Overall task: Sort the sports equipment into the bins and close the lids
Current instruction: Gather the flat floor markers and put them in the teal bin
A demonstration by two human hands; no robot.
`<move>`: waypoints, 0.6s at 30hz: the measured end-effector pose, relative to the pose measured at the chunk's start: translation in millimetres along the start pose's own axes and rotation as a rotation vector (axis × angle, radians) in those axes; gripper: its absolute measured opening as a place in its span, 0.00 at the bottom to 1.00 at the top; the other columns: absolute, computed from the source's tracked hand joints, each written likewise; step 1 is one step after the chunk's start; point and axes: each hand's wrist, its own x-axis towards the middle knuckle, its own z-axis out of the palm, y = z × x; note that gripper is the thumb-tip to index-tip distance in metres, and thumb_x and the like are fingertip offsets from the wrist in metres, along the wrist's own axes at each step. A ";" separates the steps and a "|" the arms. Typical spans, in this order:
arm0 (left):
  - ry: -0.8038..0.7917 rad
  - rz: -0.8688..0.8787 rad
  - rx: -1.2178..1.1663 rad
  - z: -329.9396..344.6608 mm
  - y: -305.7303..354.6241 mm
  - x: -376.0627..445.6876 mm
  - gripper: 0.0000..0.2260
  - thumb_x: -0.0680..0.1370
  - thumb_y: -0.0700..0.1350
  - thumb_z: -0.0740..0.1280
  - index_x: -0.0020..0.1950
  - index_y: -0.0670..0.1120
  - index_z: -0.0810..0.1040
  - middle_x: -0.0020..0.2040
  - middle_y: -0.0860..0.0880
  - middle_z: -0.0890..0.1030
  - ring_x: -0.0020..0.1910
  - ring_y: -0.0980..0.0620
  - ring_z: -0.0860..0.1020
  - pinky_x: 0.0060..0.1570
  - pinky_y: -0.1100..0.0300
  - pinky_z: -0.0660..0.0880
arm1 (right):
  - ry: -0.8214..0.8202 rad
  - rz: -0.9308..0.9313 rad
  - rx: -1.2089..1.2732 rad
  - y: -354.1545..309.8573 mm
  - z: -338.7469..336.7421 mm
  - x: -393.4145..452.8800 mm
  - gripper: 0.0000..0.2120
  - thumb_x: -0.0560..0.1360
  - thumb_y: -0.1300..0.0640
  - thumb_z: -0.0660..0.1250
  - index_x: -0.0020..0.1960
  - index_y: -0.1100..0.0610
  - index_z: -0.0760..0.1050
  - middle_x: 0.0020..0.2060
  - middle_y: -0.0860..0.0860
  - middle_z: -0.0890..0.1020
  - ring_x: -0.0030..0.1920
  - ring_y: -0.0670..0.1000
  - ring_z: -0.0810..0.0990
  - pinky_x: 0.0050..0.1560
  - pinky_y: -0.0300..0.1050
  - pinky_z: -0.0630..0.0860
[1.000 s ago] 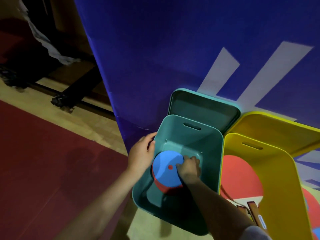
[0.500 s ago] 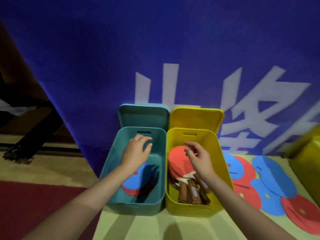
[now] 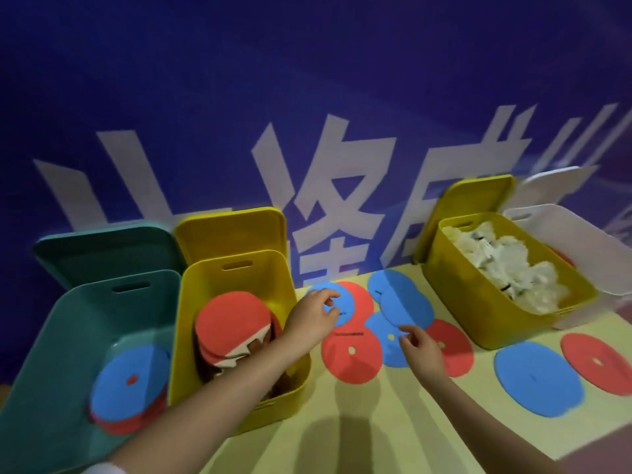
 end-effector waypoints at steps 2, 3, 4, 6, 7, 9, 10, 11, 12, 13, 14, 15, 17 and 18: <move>-0.040 -0.063 -0.003 28.3 6.6 16.6 0.14 0.77 0.45 0.64 0.62 0.50 0.76 0.54 0.52 0.78 0.51 0.52 0.77 0.52 0.60 0.72 | -0.021 0.044 -0.040 22.8 -15.1 13.5 0.13 0.75 0.63 0.64 0.59 0.58 0.75 0.33 0.50 0.75 0.34 0.49 0.74 0.35 0.45 0.68; -0.064 -0.104 -0.013 41.9 8.0 24.6 0.14 0.77 0.45 0.64 0.62 0.49 0.76 0.54 0.51 0.78 0.53 0.52 0.77 0.53 0.60 0.71 | -0.037 0.060 -0.059 32.4 -21.3 20.9 0.14 0.75 0.62 0.64 0.60 0.58 0.74 0.34 0.50 0.76 0.36 0.50 0.75 0.36 0.45 0.68; -0.084 -0.158 -0.030 54.3 7.9 31.6 0.14 0.77 0.45 0.64 0.63 0.49 0.76 0.55 0.51 0.79 0.54 0.52 0.77 0.53 0.60 0.71 | -0.057 0.071 -0.076 41.2 -26.6 29.0 0.15 0.75 0.61 0.64 0.62 0.58 0.74 0.37 0.51 0.78 0.39 0.51 0.77 0.37 0.45 0.69; -0.105 -0.286 -0.053 75.0 2.7 43.9 0.15 0.78 0.46 0.64 0.65 0.49 0.74 0.57 0.49 0.78 0.56 0.50 0.77 0.52 0.61 0.71 | -0.098 0.082 -0.107 56.0 -34.9 46.8 0.16 0.75 0.60 0.64 0.63 0.58 0.73 0.45 0.53 0.80 0.46 0.54 0.78 0.42 0.46 0.70; -0.110 -0.343 -0.035 84.2 -2.7 48.3 0.16 0.78 0.46 0.64 0.66 0.48 0.73 0.59 0.48 0.77 0.56 0.49 0.77 0.52 0.61 0.71 | -0.115 0.084 -0.130 62.1 -38.7 56.1 0.16 0.75 0.60 0.63 0.63 0.58 0.73 0.48 0.54 0.80 0.49 0.55 0.78 0.45 0.47 0.71; -0.114 -0.411 0.052 100.8 -17.3 55.0 0.18 0.78 0.47 0.63 0.68 0.48 0.71 0.63 0.47 0.75 0.59 0.47 0.76 0.52 0.60 0.72 | -0.148 0.084 -0.199 72.6 -44.9 74.7 0.15 0.75 0.59 0.63 0.62 0.58 0.73 0.50 0.54 0.80 0.50 0.56 0.78 0.49 0.49 0.73; -0.120 -0.436 0.111 108.6 -24.6 58.2 0.19 0.78 0.47 0.63 0.69 0.48 0.70 0.64 0.45 0.74 0.60 0.46 0.75 0.54 0.58 0.72 | -0.175 0.083 -0.251 77.3 -47.0 84.5 0.15 0.76 0.58 0.62 0.62 0.58 0.72 0.51 0.55 0.80 0.51 0.57 0.78 0.50 0.50 0.74; -0.128 -0.462 0.161 116.4 -30.9 61.8 0.20 0.77 0.48 0.62 0.69 0.48 0.69 0.65 0.44 0.73 0.62 0.45 0.75 0.55 0.57 0.72 | -0.210 0.079 -0.315 81.5 -48.7 94.7 0.15 0.76 0.57 0.62 0.63 0.57 0.72 0.53 0.56 0.79 0.53 0.58 0.78 0.50 0.50 0.73; -0.135 -0.486 0.202 122.7 -34.3 65.5 0.21 0.78 0.48 0.62 0.70 0.48 0.68 0.66 0.43 0.72 0.62 0.44 0.74 0.56 0.56 0.72 | -0.242 0.069 -0.377 84.9 -49.7 104.8 0.16 0.77 0.56 0.61 0.64 0.57 0.71 0.56 0.56 0.78 0.55 0.58 0.77 0.51 0.50 0.73; -0.137 -0.500 0.245 127.7 -36.8 70.4 0.21 0.78 0.48 0.62 0.71 0.48 0.67 0.67 0.43 0.71 0.63 0.43 0.73 0.57 0.55 0.71 | -0.265 0.056 -0.431 87.8 -49.7 115.4 0.17 0.77 0.56 0.61 0.65 0.56 0.70 0.58 0.56 0.77 0.57 0.59 0.77 0.53 0.50 0.73; -0.142 -0.501 0.290 131.2 -39.9 76.2 0.22 0.78 0.49 0.61 0.72 0.48 0.66 0.67 0.43 0.70 0.63 0.43 0.73 0.57 0.54 0.71 | -0.284 0.045 -0.474 89.8 -49.3 126.3 0.19 0.77 0.55 0.60 0.67 0.56 0.69 0.61 0.56 0.75 0.59 0.58 0.75 0.55 0.49 0.72; -0.149 -0.501 0.329 132.7 -41.2 82.7 0.23 0.79 0.49 0.61 0.73 0.48 0.65 0.67 0.42 0.69 0.64 0.42 0.72 0.58 0.53 0.70 | -0.294 0.026 -0.507 89.9 -48.6 137.4 0.20 0.76 0.55 0.60 0.67 0.55 0.69 0.62 0.56 0.74 0.61 0.58 0.73 0.58 0.49 0.72; -0.155 -0.520 0.377 131.8 -49.9 97.4 0.24 0.79 0.49 0.61 0.74 0.49 0.63 0.67 0.41 0.68 0.63 0.42 0.72 0.59 0.53 0.70 | -0.298 -0.005 -0.547 90.8 -45.0 161.9 0.22 0.75 0.53 0.61 0.68 0.55 0.67 0.62 0.57 0.72 0.63 0.58 0.70 0.61 0.50 0.70; -0.146 -0.552 0.391 130.2 -56.7 105.4 0.25 0.78 0.50 0.62 0.75 0.50 0.62 0.67 0.41 0.68 0.62 0.42 0.73 0.58 0.53 0.71 | -0.297 -0.005 -0.561 90.2 -43.2 173.5 0.24 0.74 0.51 0.62 0.69 0.55 0.66 0.62 0.57 0.71 0.64 0.59 0.68 0.61 0.50 0.70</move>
